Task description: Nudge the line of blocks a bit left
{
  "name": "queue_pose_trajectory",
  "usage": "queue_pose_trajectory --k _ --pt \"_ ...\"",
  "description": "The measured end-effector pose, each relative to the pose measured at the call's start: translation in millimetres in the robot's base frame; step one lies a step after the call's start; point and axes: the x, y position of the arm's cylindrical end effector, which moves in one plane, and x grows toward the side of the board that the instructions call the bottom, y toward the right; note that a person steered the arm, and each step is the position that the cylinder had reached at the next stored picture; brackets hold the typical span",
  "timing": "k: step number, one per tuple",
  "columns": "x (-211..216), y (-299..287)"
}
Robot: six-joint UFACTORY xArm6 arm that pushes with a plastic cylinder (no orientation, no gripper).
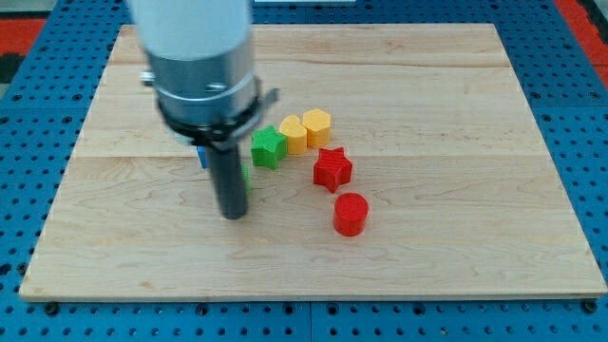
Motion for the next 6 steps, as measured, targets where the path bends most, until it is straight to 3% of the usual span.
queue_pose_trajectory --k 1,2,3,6 --pt "-39.2 11.6" --pt "-48.4 30.1" --pt "-50.7 92.1" --pt "-105.3 23.9"
